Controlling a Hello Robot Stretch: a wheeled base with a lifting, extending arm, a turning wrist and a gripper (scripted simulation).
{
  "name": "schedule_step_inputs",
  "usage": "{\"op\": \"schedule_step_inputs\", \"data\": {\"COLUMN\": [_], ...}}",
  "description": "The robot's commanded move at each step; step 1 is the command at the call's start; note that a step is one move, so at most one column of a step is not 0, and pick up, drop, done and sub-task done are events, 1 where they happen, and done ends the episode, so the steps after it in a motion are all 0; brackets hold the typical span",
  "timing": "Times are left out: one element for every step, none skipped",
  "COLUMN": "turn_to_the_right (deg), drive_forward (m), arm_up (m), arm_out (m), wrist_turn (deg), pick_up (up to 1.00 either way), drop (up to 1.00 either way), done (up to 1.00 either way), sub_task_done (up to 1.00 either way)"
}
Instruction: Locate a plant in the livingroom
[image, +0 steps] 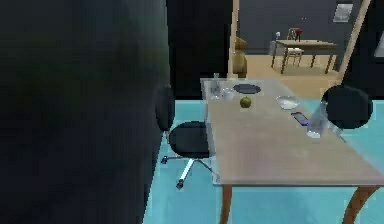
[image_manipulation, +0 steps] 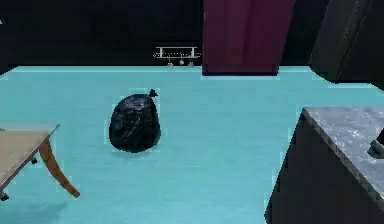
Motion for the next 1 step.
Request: {"op": "schedule_step_inputs", "data": {"turn_to_the_right": [45.0], "drive_forward": [0.0], "arm_up": [0.0], "arm_out": [0.0], "wrist_turn": [0.0], "pick_up": [0.0], "drop": [0.0], "done": [0.0], "sub_task_done": [0.0]}}
